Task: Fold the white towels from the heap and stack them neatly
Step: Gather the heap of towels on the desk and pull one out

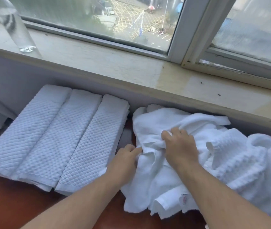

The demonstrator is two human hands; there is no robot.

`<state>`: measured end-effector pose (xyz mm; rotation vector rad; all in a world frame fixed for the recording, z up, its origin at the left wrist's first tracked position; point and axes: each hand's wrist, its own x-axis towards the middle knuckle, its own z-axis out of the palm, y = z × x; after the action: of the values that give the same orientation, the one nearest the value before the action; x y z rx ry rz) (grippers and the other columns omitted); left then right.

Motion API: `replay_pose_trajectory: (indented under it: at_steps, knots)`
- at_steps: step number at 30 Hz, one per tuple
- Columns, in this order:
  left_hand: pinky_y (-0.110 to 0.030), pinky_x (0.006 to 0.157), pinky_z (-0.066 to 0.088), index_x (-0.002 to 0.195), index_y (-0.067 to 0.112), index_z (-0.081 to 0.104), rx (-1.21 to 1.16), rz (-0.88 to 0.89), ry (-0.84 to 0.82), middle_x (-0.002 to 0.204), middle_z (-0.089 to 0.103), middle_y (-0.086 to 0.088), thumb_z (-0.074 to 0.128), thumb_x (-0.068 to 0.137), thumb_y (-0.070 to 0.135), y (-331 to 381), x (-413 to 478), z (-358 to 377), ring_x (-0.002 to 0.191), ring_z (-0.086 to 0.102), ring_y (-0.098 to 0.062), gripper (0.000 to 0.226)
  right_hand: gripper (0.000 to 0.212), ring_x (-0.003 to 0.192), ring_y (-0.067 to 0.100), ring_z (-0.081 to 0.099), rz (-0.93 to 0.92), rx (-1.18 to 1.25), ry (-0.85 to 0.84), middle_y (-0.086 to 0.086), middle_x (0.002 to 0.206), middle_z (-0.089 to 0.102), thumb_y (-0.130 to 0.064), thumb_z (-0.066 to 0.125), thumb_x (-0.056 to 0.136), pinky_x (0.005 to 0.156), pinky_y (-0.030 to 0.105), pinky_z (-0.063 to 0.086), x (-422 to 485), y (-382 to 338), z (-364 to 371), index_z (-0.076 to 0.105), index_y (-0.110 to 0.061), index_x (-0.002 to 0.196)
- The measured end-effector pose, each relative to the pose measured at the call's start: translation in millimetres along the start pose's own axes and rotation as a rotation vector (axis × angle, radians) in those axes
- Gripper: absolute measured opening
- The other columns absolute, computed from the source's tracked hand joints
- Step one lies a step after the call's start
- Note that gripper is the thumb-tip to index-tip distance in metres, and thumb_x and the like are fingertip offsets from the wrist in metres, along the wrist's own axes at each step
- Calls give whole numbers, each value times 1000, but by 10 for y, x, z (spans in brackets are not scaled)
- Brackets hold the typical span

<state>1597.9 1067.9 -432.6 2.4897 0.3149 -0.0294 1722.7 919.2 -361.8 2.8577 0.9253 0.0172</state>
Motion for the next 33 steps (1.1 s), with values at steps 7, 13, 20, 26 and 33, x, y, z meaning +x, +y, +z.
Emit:
replay_pose_trajectory:
  at_steps: [7, 13, 20, 26, 33]
  knots:
    - [-30, 86, 47, 117, 27, 63, -292, -346, 61, 113, 65, 2, 45, 86, 3, 494, 434, 108, 109, 61, -23, 43, 38, 118, 29, 44, 36, 65, -121, 0, 130, 51, -34, 61, 91, 90, 40, 39, -82, 615, -506, 51, -32, 127]
    - [-36, 112, 31, 144, 33, 47, -208, -58, 254, 144, 47, 4, 35, 93, 49, 851, 372, -33, 134, 37, -15, 54, 46, 132, 31, 27, 295, 163, -173, 6, 142, 38, -52, 46, 95, 94, 48, 39, -511, 940, -373, 42, -33, 137]
    - [-47, 118, 16, 159, 38, 0, 314, -85, -307, 168, -3, 5, 24, 101, 59, 974, 405, 386, 152, 7, -24, 66, 60, 154, 23, -11, 215, 393, -263, 3, 169, -2, -55, 30, 103, 124, 46, 4, -905, 1171, 362, 12, -42, 158]
    - [-44, 108, 40, 154, 34, 32, 154, -131, -163, 155, 35, 6, 46, 100, 47, 1249, 165, 108, 139, 38, -28, 58, 43, 144, 21, 29, 118, 624, -205, -1, 149, 40, -31, 51, 99, 115, 34, 30, -1066, 1442, -36, 50, -20, 141]
    - [-38, 113, 32, 149, 33, 39, 128, -61, 21, 156, 36, 7, 49, 100, 37, 2082, -191, -1, 144, 27, -17, 51, 24, 121, 14, 48, 130, 672, 64, -5, 126, 55, -29, 55, 96, 99, 27, 42, -1578, 1886, -522, 65, -24, 117]
